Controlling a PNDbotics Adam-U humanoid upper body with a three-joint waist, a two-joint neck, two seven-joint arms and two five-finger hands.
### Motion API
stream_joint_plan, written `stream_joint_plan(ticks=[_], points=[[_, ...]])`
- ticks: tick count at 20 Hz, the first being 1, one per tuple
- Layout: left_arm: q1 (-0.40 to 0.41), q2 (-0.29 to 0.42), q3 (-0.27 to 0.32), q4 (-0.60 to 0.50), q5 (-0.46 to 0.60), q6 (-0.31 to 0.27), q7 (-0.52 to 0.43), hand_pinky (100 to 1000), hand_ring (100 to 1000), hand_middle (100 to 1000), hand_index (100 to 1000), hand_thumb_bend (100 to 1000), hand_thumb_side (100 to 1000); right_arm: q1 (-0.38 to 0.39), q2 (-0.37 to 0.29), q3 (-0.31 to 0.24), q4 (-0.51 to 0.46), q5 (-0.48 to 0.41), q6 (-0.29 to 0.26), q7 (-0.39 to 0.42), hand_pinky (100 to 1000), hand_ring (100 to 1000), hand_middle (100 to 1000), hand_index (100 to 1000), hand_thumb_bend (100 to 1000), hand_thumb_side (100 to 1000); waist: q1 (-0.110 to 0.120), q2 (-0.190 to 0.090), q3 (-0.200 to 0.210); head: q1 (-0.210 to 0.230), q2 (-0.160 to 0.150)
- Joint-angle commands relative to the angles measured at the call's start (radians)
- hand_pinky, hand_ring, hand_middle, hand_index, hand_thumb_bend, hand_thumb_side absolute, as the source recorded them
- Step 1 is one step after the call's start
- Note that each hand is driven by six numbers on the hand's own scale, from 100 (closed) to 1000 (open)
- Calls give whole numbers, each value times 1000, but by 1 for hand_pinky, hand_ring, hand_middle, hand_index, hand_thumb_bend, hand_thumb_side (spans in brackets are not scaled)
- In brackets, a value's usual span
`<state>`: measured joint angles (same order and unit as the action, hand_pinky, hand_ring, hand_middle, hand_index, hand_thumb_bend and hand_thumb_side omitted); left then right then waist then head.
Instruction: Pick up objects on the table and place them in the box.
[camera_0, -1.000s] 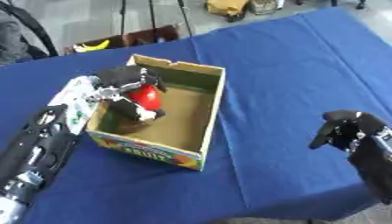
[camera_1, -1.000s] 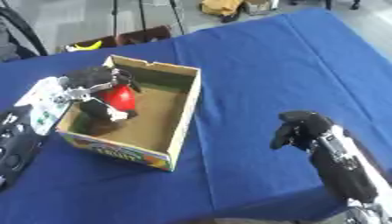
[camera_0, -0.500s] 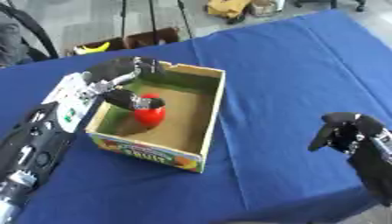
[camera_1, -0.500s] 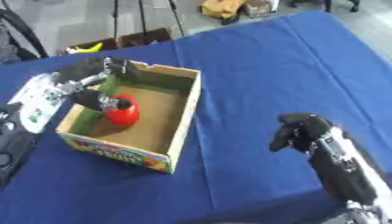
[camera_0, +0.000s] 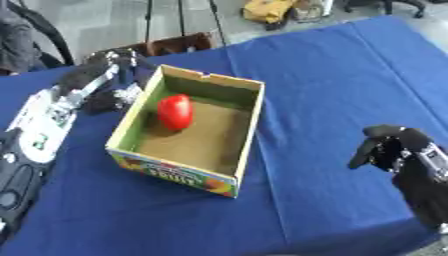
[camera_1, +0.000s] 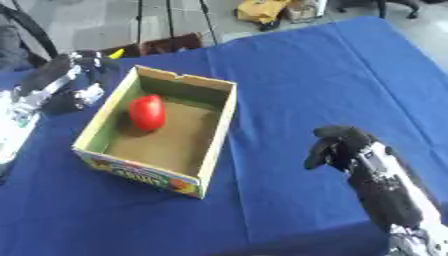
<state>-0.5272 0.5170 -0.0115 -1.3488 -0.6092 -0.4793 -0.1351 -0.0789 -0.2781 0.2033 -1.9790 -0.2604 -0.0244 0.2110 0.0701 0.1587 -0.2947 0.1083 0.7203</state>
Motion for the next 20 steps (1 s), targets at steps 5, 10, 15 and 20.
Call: stream_joint_plan(ticks=[5, 10, 15, 20], points=[[134, -64, 110, -146, 109, 103, 88, 340, 557, 663, 808, 199, 1000, -10, -7, -17, -21, 9, -4, -17, 575, 555, 542, 745, 100, 790, -10, -11, 29, -20, 9], [253, -134, 154, -256, 182, 177, 89, 321, 541, 653, 807, 218, 1000, -10, -8, -17, -21, 7, -3, -19, 576, 556, 543, 745, 100, 793, -13, -12, 39, -23, 13], [342, -162, 164, -371, 256, 249, 71, 312, 532, 648, 807, 229, 1000, -10, -8, -17, -21, 8, -2, -21, 575, 556, 543, 745, 100, 793, -13, -13, 43, -23, 20], [372, -178, 179, -438, 333, 325, 54, 304, 526, 643, 803, 235, 1000, -9, -8, -19, -21, 8, -2, -25, 576, 557, 543, 745, 100, 785, -15, -17, 50, -27, 24]])
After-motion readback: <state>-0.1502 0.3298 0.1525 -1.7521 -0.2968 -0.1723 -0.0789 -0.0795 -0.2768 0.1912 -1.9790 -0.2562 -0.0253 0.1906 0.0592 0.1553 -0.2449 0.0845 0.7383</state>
